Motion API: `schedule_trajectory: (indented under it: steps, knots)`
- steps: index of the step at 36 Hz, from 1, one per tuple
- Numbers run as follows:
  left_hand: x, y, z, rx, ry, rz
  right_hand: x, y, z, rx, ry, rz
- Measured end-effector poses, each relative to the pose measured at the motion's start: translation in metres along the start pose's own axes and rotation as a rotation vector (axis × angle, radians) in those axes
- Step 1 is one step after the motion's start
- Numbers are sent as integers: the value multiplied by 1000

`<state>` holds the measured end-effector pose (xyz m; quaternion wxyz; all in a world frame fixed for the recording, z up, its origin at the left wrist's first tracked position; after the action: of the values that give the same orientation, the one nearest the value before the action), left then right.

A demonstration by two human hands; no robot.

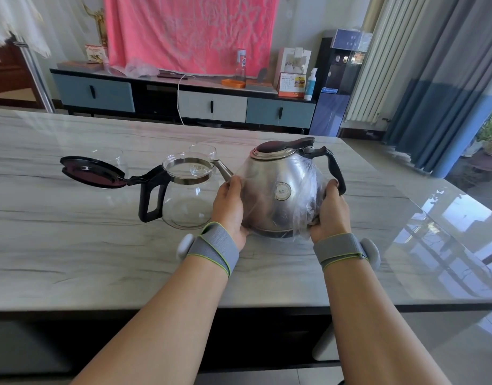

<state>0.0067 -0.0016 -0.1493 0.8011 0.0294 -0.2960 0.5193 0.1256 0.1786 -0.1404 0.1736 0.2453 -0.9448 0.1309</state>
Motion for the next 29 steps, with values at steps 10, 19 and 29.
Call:
schedule_trajectory:
  steps: [10,19,29]
  knots:
    - [1,-1,0,-2,-1,-7,-2,-2,-4,-25,-25,41]
    - [1,1,0,4,0,-2,1,-3,-8,-51,15,40]
    - [3,2,-2,-7,-11,-15,0,-3,-6,-42,10,36]
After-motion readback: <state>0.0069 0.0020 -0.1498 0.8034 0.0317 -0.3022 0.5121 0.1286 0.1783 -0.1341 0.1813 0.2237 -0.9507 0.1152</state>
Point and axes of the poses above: each hand's wrist, its own y-axis towards the middle knuckle, its own x-axis out of the palm, z = x × y, the point moved 10 cm from there along y, towards the middle knuckle, and after that the axes turned 1 degree about -z, right-handed, at the moved point
